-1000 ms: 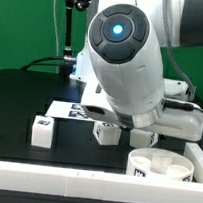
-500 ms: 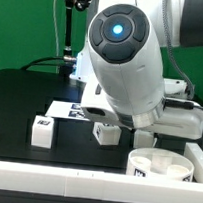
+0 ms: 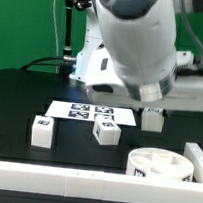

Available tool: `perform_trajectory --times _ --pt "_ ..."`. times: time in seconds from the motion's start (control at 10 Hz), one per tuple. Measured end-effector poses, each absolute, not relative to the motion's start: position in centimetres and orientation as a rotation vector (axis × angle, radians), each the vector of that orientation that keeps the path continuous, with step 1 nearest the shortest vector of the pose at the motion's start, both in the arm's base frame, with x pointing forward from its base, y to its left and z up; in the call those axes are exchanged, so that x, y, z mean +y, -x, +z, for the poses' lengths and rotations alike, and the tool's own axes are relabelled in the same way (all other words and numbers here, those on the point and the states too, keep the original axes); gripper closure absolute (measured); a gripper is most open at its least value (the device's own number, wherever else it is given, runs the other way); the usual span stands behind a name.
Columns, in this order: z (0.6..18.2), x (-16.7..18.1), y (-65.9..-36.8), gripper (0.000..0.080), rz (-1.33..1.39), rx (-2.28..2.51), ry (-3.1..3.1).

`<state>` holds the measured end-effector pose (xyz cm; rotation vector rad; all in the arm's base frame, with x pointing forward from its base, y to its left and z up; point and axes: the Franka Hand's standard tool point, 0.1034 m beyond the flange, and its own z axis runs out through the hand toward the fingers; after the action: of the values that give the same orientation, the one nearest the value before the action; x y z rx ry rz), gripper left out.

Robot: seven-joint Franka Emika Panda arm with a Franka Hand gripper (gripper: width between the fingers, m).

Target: Assemble stool

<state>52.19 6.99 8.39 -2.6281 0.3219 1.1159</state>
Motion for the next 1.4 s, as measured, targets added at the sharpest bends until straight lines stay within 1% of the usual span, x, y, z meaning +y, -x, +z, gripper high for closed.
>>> perform_trajectory --times 0.1,0.2,0.5,0.6,0.7,0.8,1.1,1.3,1.4 --pt "9.6 7.0 -52.4 0.0465 1.134 0.337 2.622" --pt "10.2 7.0 -52.6 0.0464 1.127 0.357 2.629" --pt "9.7 7.1 -53.2 0.0463 1.072 0.356 2.65" --pt "9.4 7.0 -54.4 0.0463 0.926 0.324 2.701" --pt "9.6 6.8 -55.0 0.0463 0.828 0.273 2.734" --pt "10.2 6.5 -56.2 0.0463 0.692 0.223 2.801" --pt "12.9 6.2 -59.8 0.0463 0.329 0.197 2.884" --pt "12.2 5.9 -59.7 0.0463 0.102 0.224 2.926" --pt "12.1 5.9 -60.0 0.0463 0.022 0.225 2.936"
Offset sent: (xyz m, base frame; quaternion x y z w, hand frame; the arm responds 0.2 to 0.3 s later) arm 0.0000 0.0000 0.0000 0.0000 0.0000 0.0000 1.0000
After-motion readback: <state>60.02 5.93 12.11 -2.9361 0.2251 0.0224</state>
